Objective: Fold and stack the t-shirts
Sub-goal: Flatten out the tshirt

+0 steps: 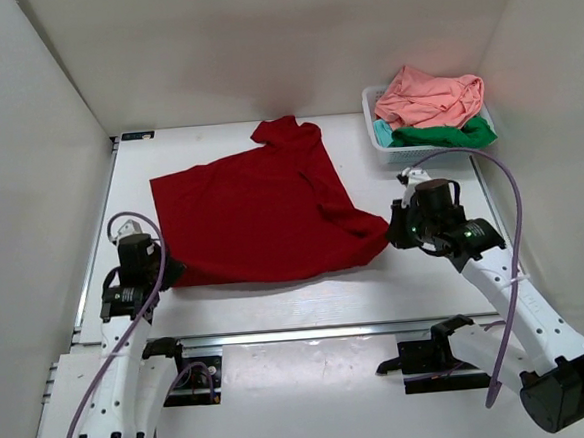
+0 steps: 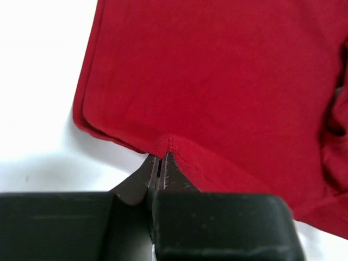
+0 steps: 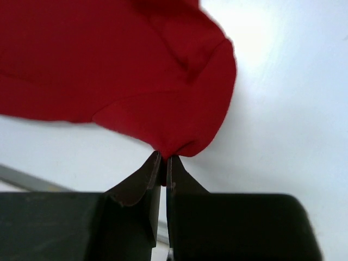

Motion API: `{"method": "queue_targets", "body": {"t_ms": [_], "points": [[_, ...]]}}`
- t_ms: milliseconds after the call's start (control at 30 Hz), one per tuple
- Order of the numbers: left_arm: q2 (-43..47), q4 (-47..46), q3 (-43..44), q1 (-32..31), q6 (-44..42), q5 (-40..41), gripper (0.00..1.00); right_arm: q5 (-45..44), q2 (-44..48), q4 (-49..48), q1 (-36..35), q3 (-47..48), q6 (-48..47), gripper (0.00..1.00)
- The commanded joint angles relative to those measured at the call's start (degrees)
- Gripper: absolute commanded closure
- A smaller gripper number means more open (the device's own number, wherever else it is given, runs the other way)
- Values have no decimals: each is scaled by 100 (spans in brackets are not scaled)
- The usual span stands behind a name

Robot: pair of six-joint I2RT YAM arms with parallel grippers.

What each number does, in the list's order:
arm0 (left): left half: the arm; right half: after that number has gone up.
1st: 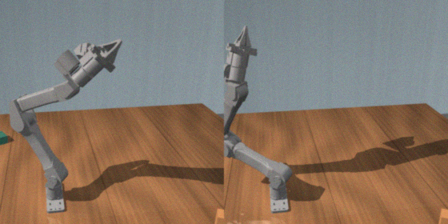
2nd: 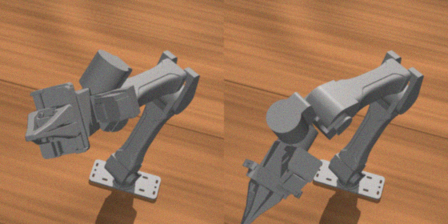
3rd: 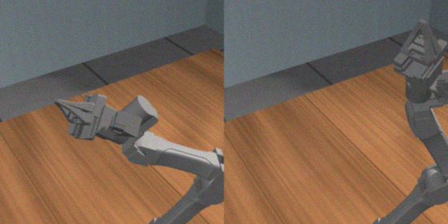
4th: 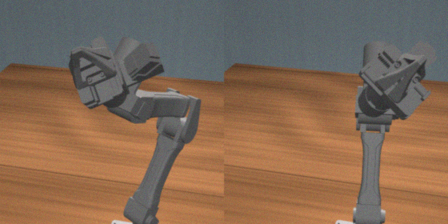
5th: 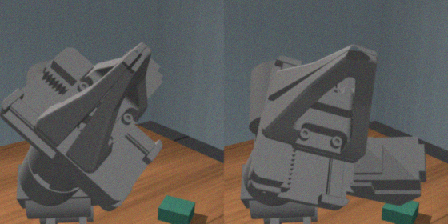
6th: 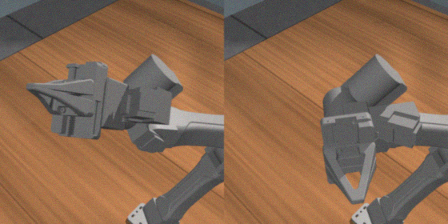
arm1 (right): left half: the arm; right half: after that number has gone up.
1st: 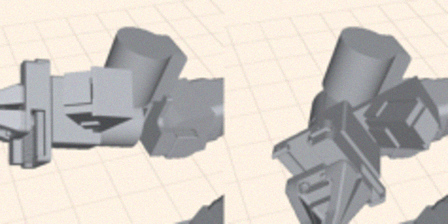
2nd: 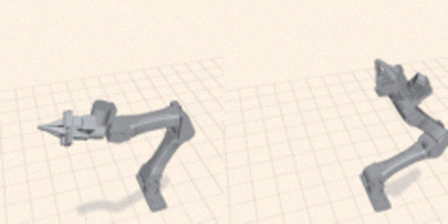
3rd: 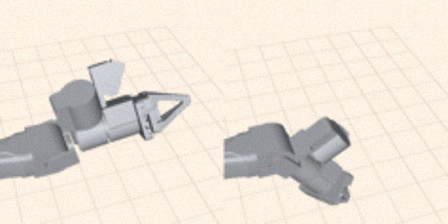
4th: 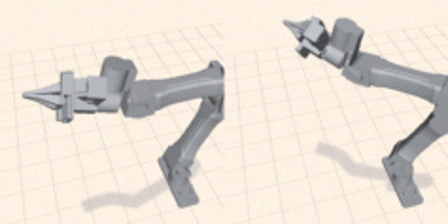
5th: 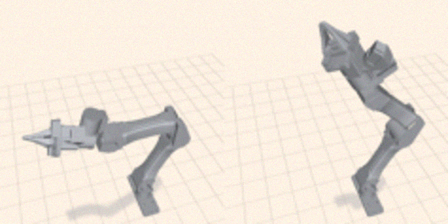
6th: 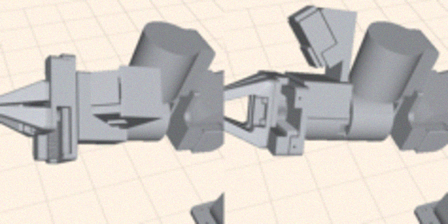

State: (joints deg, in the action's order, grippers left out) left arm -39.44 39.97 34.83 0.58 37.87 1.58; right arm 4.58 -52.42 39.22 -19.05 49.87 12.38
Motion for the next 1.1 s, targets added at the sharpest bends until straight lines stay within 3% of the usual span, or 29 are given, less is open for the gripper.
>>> {"method": "queue_targets", "body": {"t_ms": [0, 133, 233, 367, 467, 567, 700, 833, 967, 1067], "points": [[244, 529, -108, -233, 326, 166, 97, 421, -83, 401, -37, -170, 177, 100], [445, 679, -275, -286, 352, 140, 97, 666, -320, 797, 155, -179, 326, 100], [411, 566, -196, -225, 380, 44, 97, 1553, -697, 1069, 445, -101, 29, 100], [-525, 197, 435, 98, 73, 106, 98, 1863, -1506, 1026, -11, 968, -271, 100], [-1738, 248, 2520, 259, -279, 69, 100, 1224, -2087, 860, -160, 2898, -464, 100], [-2471, 494, 4508, 135, -517, 429, 100, 826, -2044, 157, 14, 4308, -552, 100], [-3033, 810, 6295, 206, -728, 351, 100, 37, -1694, -449, 165, 4970, -982, 100], [-2860, 715, 6897, 83, -886, 386, 100, -89, -1025, -863, 401, 5067, -1168, 100], [-2210, 303, 6950, -259, -931, 816, 100, 752, -393, -1196, 1357, 5297, -1168, 100], [-2199, 415, 7509, -417, -1027, 1053, 100, 676, -251, -1136, 1326, 5744, -1185, 100]]}}
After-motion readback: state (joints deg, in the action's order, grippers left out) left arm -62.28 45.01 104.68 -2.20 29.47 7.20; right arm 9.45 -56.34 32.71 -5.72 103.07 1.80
